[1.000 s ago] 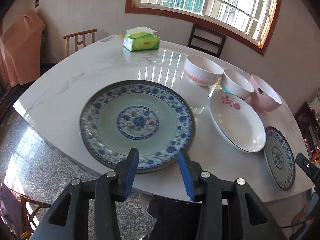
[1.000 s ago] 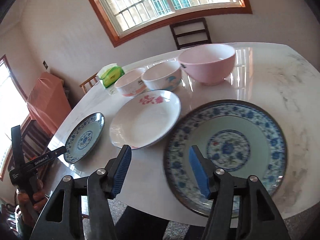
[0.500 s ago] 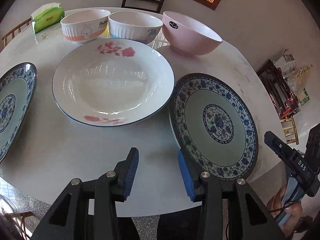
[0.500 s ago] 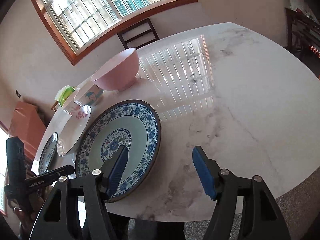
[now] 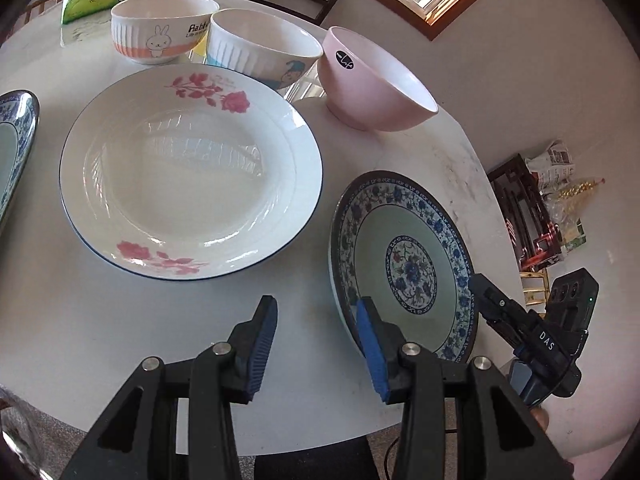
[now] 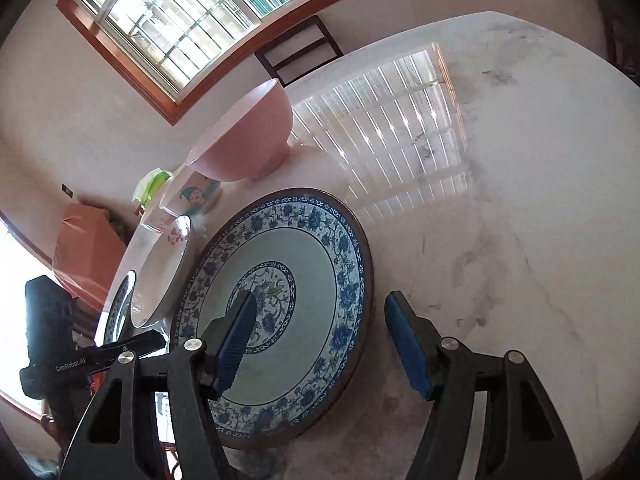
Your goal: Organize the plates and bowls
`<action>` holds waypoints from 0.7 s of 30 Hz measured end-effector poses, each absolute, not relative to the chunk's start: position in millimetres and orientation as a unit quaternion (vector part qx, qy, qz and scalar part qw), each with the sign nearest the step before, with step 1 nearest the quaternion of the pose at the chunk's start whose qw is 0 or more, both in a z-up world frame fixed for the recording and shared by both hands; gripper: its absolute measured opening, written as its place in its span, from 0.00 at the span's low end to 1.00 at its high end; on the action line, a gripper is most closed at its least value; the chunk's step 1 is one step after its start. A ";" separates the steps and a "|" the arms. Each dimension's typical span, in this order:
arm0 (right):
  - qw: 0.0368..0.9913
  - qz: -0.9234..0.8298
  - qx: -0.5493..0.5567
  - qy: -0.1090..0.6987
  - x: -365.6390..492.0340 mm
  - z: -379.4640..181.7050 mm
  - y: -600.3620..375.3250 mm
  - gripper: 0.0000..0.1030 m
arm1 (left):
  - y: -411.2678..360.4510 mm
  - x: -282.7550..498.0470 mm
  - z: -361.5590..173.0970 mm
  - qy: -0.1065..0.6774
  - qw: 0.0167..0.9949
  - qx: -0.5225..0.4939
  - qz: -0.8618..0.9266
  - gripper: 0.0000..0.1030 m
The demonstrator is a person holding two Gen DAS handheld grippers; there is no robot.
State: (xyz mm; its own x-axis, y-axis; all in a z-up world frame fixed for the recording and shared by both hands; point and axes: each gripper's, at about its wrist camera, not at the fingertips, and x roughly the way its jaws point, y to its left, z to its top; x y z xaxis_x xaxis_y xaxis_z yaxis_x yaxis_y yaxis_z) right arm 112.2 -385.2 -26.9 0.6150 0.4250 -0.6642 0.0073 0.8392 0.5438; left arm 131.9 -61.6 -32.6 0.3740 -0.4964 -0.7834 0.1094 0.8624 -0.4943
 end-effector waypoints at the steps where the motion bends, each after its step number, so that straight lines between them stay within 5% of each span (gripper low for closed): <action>1: 0.860 0.124 0.261 0.421 113.3 -27.5 -386.9 0.62 | -61.7 134.1 -32.7 0.527 0.812 -0.175 -0.182 0.41; 10: 0.863 0.145 0.255 0.411 119.1 -30.3 -382.0 0.60 | -81.0 149.6 -41.6 0.536 0.796 -0.188 -0.207 0.42; 14: 0.880 0.119 0.207 0.411 115.9 -30.4 -368.0 0.40 | -105.4 146.7 -37.2 0.523 0.819 -0.122 -0.202 0.39; 15: 0.884 0.112 0.198 0.409 114.3 -30.2 -365.8 0.36 | -113.2 144.2 -35.5 0.516 0.834 -0.079 -0.178 0.31; 21: 0.888 0.079 0.206 0.403 101.7 -31.8 -369.1 0.23 | -121.5 143.4 -36.9 0.503 0.848 -0.048 -0.163 0.28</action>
State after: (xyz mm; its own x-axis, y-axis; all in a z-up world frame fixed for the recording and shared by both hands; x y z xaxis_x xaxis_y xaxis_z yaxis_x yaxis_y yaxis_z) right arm 101.7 -369.1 -31.8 0.6629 0.3064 -0.6831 0.0248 0.9029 0.4291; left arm 143.4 -121.5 -36.9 0.4419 -0.3245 -0.8363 0.2275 0.9423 -0.2454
